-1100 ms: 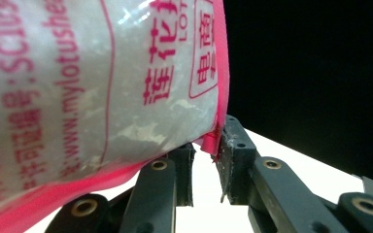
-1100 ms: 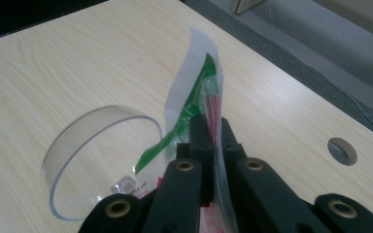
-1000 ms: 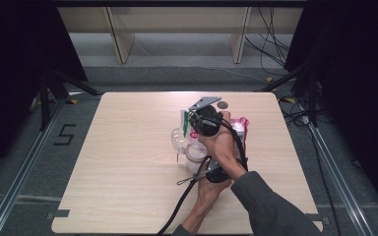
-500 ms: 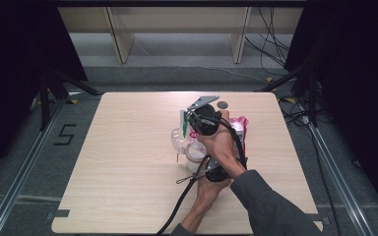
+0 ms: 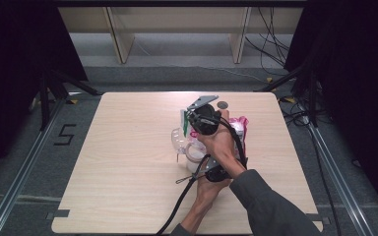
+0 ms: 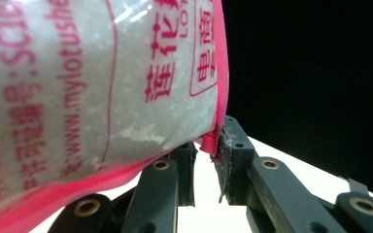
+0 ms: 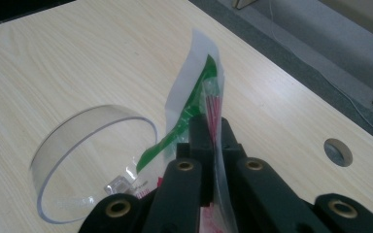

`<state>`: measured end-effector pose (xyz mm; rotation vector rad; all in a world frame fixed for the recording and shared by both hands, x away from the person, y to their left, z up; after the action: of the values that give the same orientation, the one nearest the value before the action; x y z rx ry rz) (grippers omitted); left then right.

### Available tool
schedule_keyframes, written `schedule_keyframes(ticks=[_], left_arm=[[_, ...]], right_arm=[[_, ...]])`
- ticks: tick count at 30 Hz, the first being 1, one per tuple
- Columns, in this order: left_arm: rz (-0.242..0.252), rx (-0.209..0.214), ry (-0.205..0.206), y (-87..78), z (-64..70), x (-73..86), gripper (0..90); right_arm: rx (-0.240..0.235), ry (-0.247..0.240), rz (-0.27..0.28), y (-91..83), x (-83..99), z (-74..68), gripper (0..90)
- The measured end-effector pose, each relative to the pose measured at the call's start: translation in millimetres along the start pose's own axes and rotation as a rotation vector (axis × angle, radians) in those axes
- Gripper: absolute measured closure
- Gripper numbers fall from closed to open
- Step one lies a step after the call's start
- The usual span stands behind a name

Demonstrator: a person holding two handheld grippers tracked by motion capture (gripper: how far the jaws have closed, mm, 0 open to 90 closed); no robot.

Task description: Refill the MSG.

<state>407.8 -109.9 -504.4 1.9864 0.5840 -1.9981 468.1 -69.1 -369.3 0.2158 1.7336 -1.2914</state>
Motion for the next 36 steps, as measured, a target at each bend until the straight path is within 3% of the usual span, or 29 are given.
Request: schedule_keyframes(ticks=[2,3,5,6,9,10,11,14,16,17,18,23,26,28,31,36], left_arm=[[0.003,0.003,-0.006,0.1,-0.6,0.3,78.3],[0.022,0.003,-0.033,1.6,0.3,-0.6,78.3],[0.015,0.002,-0.031,1.0,-1.0,-0.4,78.3],[-0.07,0.017,0.036,-5.4,-5.1,3.2,78.3],[-0.063,0.016,0.036,-5.5,-5.8,3.0,78.4],[-0.066,0.016,0.06,-6.3,-8.6,2.6,78.4],[-0.066,0.018,0.034,-6.2,-6.9,2.2,78.5],[-0.061,0.02,0.03,-4.4,-4.3,1.8,78.5],[-0.065,0.022,0.033,-4.5,-5.6,2.1,78.6],[-0.069,0.022,0.034,-4.4,-5.5,2.5,78.6],[-0.07,0.023,0.033,-4.5,-5.3,2.9,78.6],[-0.066,0.024,0.026,-4.6,-7.1,2.1,78.6],[-0.062,0.024,0.024,-4.4,-6.9,2.5,78.6],[-0.069,0.018,0.032,-5.1,-8.3,2.4,78.6],[-0.071,0.019,0.034,-5.6,-8.9,1.9,78.6],[-0.068,0.022,0.032,-4.2,-9.1,1.9,78.5]], right_arm=[[-0.003,-0.003,-0.014,-0.2,0.1,-0.1,90.0],[-0.005,-0.004,-0.015,-0.1,0.2,-0.4,90.0],[-0.006,-0.001,-0.007,-0.3,-0.3,-1.1,90.0],[-0.004,-0.007,-0.004,-0.1,0.0,-2.5,90.0],[0.003,-0.037,-0.008,0.8,1.3,-6.1,90.0],[-0.005,-0.028,-0.01,-1.9,0.3,-5.7,90.0],[-0.012,-0.013,-0.002,-3.6,-0.4,-5.7,90.0],[0.005,-0.039,-0.019,-1.9,1.2,-5.6,90.0],[0.006,-0.042,-0.008,-2.3,0.6,-4.5,90.0],[0.002,-0.011,-0.013,-2.4,1.7,-6.1,90.0],[0.007,-0.037,-0.006,-1.4,0.7,-3.9,90.0],[0.001,-0.026,0.0,-2.0,-0.5,-3.9,90.0],[0.007,-0.044,-0.017,0.5,1.1,-6.0,90.0],[0.009,-0.047,-0.002,0.6,0.1,-5.7,90.0],[0.002,-0.029,-0.004,-1.2,-0.4,-6.7,90.0],[0.008,-0.054,-0.005,0.4,-0.9,-5.4,90.0]])
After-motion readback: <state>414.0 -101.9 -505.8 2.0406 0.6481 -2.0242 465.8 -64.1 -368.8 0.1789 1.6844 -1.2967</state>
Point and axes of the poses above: each handheld gripper's, and its own axes: y roughly forward along the jaws, x roughly out of its underside, z roughly to its right, the point moved 4 cm from there along y, roughly forward along the jaws, and after that the axes turned 14 degrees about y, right-handed, at the moved point
